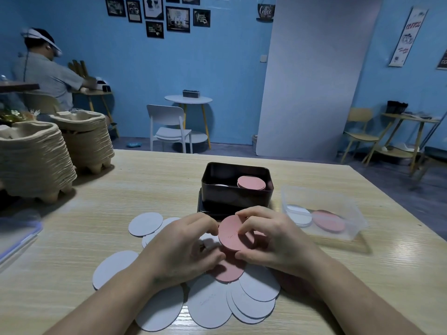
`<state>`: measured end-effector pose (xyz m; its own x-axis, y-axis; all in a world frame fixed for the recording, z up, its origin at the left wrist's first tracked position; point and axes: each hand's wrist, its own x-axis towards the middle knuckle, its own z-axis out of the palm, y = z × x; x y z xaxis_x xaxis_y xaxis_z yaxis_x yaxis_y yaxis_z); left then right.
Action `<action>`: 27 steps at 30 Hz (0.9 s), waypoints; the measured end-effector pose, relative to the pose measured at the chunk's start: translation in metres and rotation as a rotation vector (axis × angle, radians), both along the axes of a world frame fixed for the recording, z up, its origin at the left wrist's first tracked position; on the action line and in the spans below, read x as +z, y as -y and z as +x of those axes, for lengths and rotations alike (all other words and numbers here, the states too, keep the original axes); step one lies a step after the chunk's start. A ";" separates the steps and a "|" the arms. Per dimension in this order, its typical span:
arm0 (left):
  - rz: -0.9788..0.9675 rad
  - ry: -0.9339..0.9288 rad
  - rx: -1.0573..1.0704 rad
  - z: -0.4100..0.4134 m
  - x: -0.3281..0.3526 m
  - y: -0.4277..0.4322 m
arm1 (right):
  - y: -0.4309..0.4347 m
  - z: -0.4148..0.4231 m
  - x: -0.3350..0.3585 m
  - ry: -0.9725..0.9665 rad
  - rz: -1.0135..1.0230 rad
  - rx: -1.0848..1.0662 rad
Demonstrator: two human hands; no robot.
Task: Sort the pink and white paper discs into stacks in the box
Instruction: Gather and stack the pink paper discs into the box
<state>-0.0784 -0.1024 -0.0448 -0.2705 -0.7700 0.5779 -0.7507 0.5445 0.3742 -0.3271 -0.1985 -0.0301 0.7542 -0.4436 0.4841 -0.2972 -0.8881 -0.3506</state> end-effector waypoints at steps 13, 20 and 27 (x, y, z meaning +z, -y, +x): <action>0.133 0.095 -0.049 -0.001 0.008 -0.008 | 0.005 -0.009 0.000 -0.004 0.041 -0.071; 0.099 -0.088 -0.062 0.008 0.011 -0.010 | 0.005 -0.008 -0.002 -0.028 0.061 -0.099; -0.022 -0.006 0.009 0.005 0.008 -0.004 | -0.003 -0.002 0.001 -0.031 0.078 -0.022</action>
<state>-0.0733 -0.0983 -0.0368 -0.2599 -0.7596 0.5962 -0.7536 0.5456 0.3666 -0.3288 -0.1953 -0.0290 0.7578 -0.4958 0.4240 -0.3284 -0.8515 -0.4087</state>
